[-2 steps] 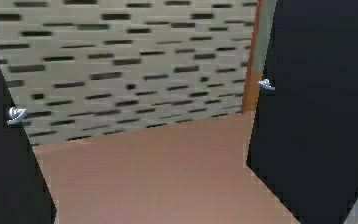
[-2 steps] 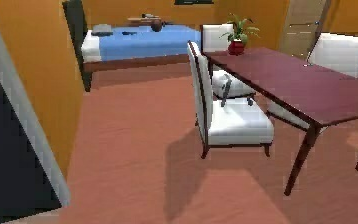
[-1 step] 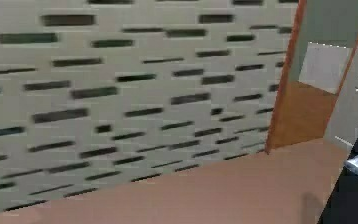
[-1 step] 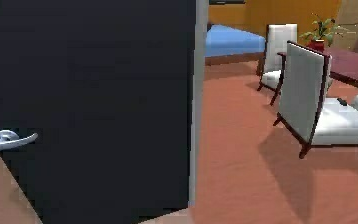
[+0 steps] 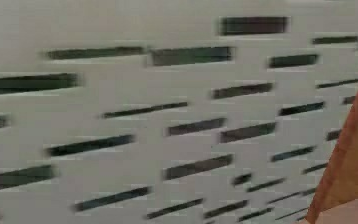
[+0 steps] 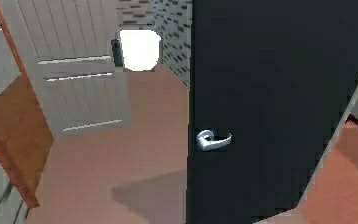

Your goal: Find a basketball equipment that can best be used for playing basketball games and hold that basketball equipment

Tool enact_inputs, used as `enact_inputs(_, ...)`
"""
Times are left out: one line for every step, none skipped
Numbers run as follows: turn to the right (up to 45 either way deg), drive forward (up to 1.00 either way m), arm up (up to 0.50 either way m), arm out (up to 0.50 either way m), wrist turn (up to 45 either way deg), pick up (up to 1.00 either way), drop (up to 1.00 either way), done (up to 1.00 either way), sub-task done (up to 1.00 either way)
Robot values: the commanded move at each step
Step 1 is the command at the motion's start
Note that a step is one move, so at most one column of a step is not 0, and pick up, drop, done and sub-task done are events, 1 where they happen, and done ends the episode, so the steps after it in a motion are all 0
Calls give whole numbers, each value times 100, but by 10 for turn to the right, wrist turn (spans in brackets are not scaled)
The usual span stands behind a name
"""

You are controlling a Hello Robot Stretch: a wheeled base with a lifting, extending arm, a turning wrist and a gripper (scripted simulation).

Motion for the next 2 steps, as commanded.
enact_inputs(450,0,0,0,0,0,0,0,0)
enact_inputs(180,0,0,0,0,0,0,0,0)
